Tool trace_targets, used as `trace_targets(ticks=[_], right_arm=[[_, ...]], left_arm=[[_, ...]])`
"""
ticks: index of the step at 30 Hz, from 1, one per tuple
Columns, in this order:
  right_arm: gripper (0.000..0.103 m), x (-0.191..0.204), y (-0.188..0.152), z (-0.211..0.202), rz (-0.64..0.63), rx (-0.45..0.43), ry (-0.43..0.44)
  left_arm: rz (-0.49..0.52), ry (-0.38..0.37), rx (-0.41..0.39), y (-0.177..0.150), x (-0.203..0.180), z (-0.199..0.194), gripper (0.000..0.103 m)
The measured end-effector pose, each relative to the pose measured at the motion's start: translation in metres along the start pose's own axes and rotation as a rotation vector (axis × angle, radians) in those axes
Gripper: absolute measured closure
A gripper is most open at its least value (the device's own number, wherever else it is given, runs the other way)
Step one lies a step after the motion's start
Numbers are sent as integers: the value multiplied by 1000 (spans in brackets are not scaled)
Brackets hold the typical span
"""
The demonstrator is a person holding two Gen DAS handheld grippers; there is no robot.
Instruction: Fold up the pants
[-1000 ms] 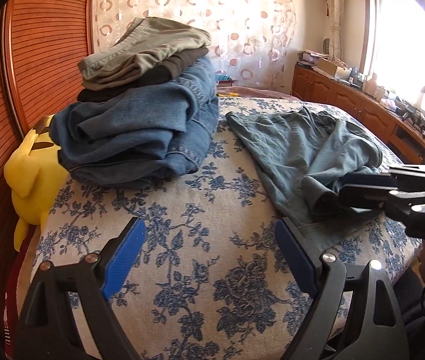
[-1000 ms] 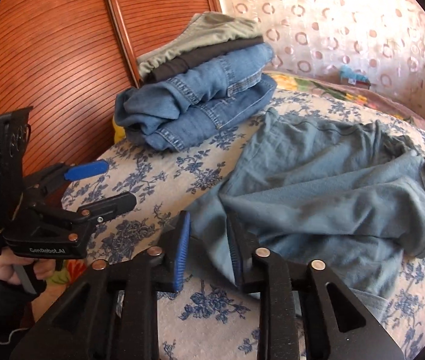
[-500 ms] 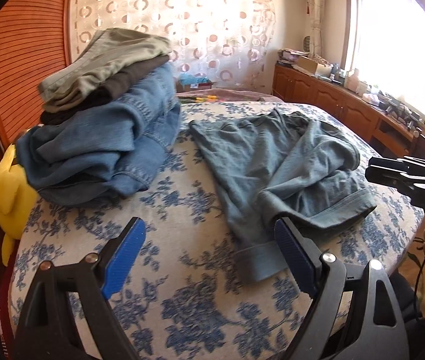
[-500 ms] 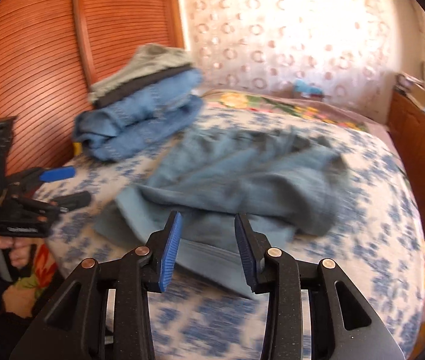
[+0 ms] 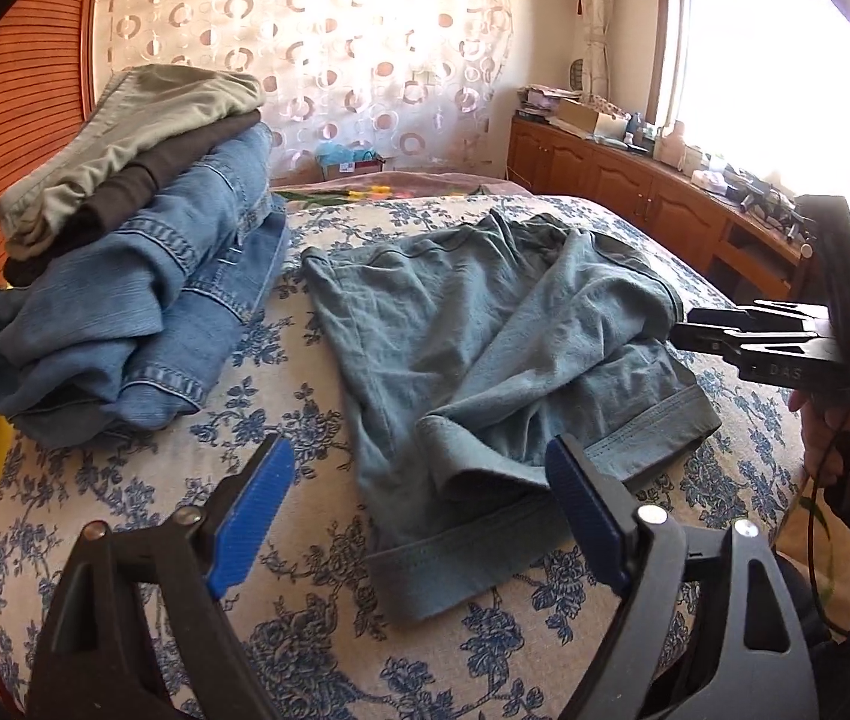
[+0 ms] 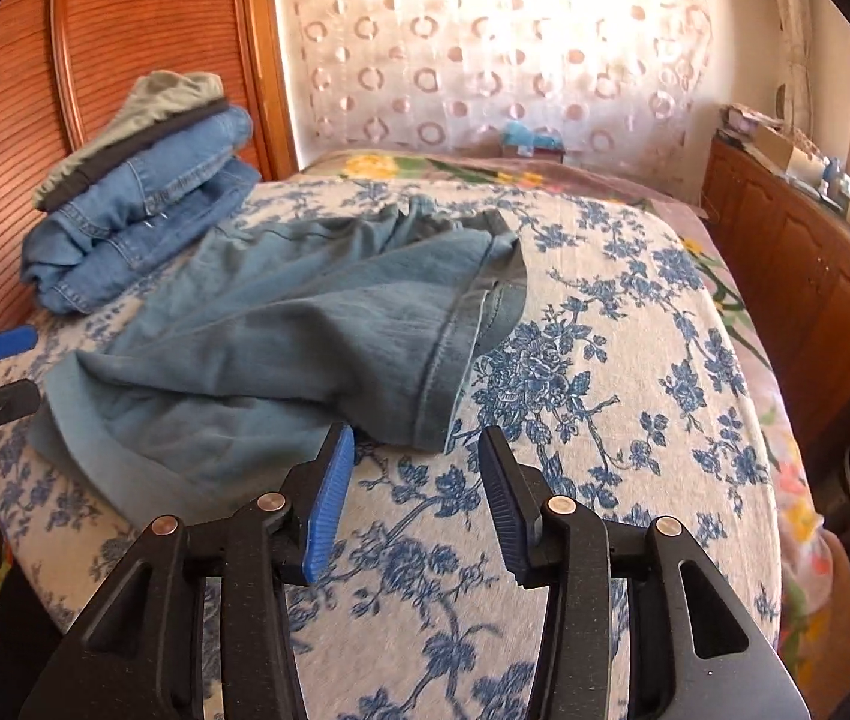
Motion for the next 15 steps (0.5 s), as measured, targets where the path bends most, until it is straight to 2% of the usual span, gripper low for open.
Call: trace_targets(ticks=[5,8,12,15], right_arm=[[60,-3,-1,12,27,20,20],[66,-5,-2,11,45,11,45],[95,-2,-3,13,32,13,67],[100,0,-2,10,27,-9,62]], left_arm=[[-3,-17,17,-2,-3,6,28],[-1,-20,29,-5,-5,10,37],[0,-21,43,-7,-7,13,44],[-4,-29,49,-9,-7,14,50]])
Point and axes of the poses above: each gripper's, at about its wrist camera, not at the fingertips, and z roughly the way its jaws point, x to its left, y to its top, the point moved 5 cm from there along z, roughly the way its jaws point
